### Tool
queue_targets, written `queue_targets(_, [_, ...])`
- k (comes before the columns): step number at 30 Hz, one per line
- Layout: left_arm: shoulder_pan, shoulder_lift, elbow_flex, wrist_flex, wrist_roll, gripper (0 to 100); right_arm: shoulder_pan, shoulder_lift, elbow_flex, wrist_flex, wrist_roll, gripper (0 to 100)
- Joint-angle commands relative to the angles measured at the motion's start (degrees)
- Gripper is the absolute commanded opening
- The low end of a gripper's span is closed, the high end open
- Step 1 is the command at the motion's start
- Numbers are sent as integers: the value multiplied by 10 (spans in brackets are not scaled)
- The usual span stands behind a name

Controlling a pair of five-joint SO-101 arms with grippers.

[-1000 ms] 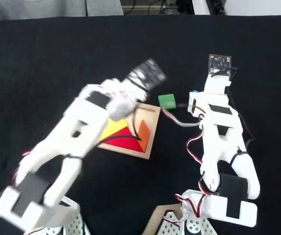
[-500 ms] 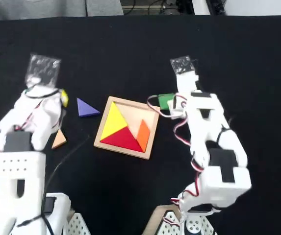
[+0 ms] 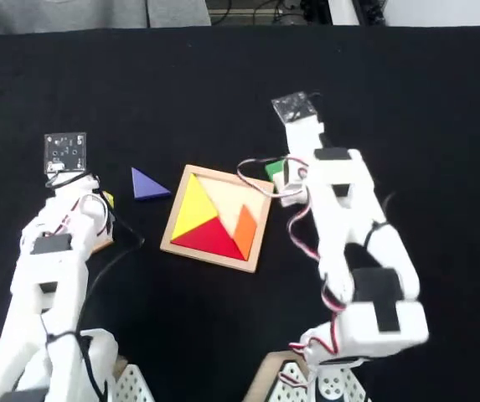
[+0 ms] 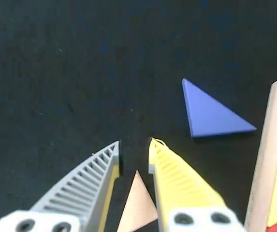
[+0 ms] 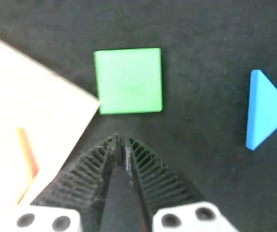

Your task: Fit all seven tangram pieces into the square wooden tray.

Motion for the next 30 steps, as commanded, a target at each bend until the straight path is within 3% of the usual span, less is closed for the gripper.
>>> queue_targets(1, [0,42,-9,-30,8,78,-28,-46,20,-23,2,11])
queue_targets(3, [0,61,-22,-29,8,22,-32,-33,17,-26,2,11])
queue_targets(17, [7,77,-24,-26,8,30,-34,66,-52,-22,5,11])
queue_targets(25, [7,77,-23,-25,8,30,-120,67,-67,-26,21,11])
queue_targets(30, [7,77,-23,-26,8,30,-121,62,-72,-22,26,11])
